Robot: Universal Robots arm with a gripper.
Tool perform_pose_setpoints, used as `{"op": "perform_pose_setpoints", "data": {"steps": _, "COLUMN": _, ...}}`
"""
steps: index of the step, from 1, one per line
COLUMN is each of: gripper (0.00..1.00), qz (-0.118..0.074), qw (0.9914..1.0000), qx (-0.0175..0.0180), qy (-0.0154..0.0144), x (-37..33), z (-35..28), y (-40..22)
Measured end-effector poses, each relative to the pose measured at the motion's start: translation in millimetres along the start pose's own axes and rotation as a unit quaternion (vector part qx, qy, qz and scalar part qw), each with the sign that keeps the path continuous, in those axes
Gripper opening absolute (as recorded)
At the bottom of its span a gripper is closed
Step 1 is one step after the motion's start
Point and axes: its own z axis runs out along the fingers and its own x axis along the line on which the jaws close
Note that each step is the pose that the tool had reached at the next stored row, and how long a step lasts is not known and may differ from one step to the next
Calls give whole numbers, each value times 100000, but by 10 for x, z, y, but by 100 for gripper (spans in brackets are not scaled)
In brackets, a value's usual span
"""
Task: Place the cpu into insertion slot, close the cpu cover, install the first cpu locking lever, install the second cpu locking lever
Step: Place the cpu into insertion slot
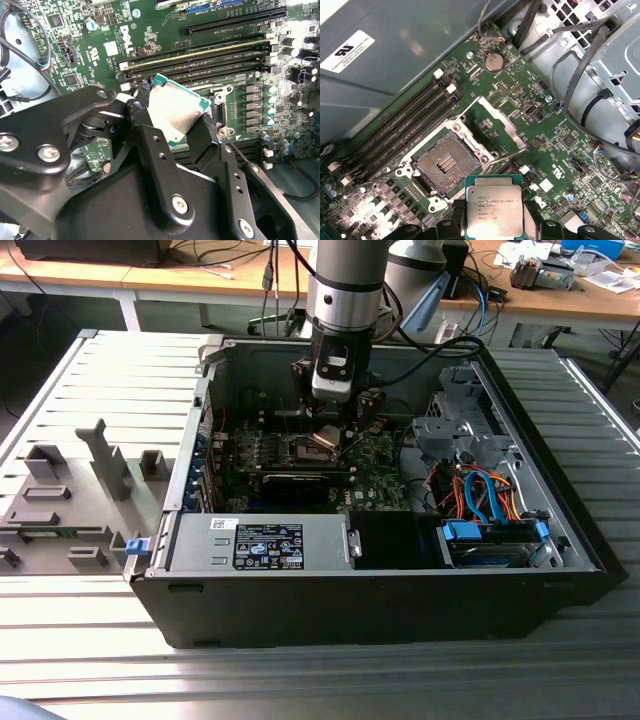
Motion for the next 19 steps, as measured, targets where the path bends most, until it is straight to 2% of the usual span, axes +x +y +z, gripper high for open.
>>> {"op": "perform_pose_setpoints", "data": {"steps": 19, "gripper": 54, "qz": 1711, "qw": 99983, "qx": 608, "qy": -343, "x": 0, "z": 2, "y": 0}}
